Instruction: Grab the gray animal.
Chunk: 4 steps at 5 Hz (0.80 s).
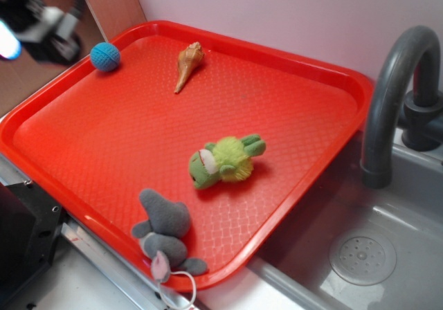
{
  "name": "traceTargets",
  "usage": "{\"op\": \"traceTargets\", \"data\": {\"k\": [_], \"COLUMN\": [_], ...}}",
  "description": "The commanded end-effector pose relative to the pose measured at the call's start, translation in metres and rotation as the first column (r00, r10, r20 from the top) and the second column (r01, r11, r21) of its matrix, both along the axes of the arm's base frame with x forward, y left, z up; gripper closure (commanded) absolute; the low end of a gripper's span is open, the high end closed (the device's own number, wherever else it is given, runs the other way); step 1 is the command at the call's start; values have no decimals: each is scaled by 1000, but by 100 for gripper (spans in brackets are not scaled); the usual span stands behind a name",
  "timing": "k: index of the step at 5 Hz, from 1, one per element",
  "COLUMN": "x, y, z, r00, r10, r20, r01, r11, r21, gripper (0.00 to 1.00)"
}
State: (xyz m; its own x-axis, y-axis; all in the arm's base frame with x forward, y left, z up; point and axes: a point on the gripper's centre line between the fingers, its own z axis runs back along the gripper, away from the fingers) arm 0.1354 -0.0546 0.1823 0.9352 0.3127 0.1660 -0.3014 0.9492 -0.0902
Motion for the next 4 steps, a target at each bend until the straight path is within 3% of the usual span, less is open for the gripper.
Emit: {"op": "traceTargets", "data": {"k": [1, 3, 4], "x": [31, 34, 26], "y": [-47, -85, -104], "z": [-42, -88, -99], "r00": [993, 979, 969], "r10": [-100, -163, -204], "r20": [-69, -123, -138], "r01": [102, 164, 199], "r11": [994, 986, 979], "r21": [27, 3, -46], "gripper": [0, 0, 0]}}
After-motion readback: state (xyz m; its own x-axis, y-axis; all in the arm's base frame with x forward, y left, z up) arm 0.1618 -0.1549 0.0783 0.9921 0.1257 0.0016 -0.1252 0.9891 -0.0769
